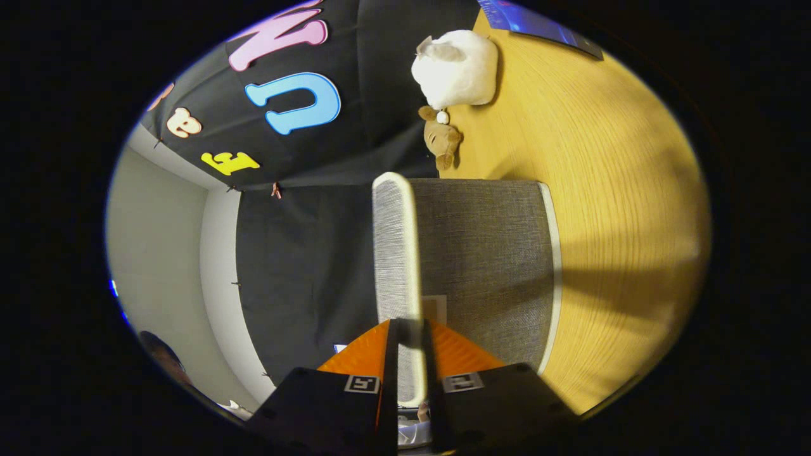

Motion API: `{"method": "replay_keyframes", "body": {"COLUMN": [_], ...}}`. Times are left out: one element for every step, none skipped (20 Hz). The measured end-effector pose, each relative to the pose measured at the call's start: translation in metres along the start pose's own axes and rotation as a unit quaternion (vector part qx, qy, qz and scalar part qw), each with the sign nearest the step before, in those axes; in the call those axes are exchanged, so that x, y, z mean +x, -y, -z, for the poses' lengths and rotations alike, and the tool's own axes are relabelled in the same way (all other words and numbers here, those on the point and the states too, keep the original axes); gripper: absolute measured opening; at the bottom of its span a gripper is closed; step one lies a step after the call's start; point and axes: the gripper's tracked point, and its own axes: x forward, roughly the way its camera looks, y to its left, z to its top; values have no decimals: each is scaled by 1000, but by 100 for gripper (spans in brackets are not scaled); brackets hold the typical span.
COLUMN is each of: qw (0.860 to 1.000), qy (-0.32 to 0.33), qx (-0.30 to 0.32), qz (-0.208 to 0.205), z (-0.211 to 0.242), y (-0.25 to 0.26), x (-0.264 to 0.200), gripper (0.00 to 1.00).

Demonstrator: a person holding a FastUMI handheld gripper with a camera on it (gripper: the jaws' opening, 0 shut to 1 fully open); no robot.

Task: Open the storage box then place both shoes into the box .Put the left shoe in first, then the right shoe, with the right side of both shoes facing outward in a uniform manner.

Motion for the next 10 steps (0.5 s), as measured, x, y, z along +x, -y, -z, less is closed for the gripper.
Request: {"method": "replay_keyframes", "body": {"qw": [1000,1000,1000,999,999,999,998,998,997,996], "qy": [2,6,0,-2,0,6,11,19,22,24], "qx": [-1,-11,-23,-32,-40,-48,-55,-66,-75,-83], "qz": [-12,-14,-12,-12,-10,-9,-15,-15,-15,-17], "z": [-3,-2,4,8,9,9,10,11,14,15], "y": [-5,-9,-14,-23,-30,-39,-52,-63,-74,-87], "x": [-7,-4,-6,-7,-6,-4,-3,-1,3,9], "gripper": [12,7,5,5,5,5,4,4,4,5]}}
